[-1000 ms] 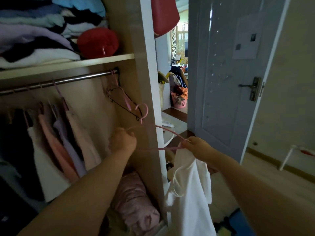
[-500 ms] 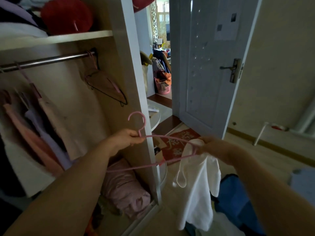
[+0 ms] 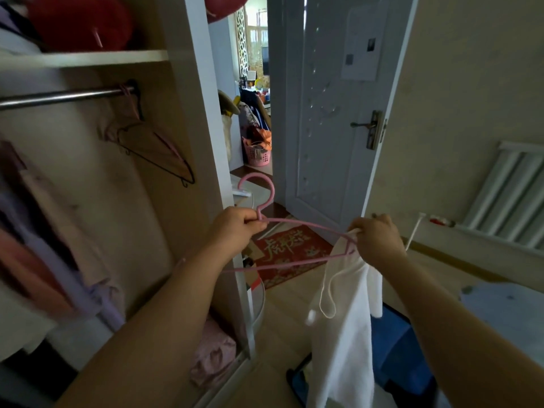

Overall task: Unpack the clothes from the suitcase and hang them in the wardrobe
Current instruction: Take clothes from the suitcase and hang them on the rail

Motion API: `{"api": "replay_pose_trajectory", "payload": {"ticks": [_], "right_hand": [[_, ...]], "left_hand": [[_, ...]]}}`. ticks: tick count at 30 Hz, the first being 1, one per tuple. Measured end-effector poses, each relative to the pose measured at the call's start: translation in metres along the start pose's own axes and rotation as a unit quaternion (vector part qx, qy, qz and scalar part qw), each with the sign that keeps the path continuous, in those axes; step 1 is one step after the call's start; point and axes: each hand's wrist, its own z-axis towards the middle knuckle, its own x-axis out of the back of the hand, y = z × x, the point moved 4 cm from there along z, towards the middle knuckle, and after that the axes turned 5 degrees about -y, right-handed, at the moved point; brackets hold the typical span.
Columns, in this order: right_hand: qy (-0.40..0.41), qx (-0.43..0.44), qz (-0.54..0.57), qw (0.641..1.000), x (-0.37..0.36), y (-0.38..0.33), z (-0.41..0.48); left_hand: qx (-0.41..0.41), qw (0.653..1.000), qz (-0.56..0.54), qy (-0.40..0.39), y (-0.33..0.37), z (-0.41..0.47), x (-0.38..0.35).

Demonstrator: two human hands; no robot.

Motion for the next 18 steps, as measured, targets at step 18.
{"api": "replay_pose_trajectory", "payload": {"ticks": [18], "right_hand": [[0.1,-0.125,0.112,0.981,0.009,0.027,0.001]], "left_hand": [[0.024,0.999,-0.036,0.028,0.013,-0.029,-0.038]]}}
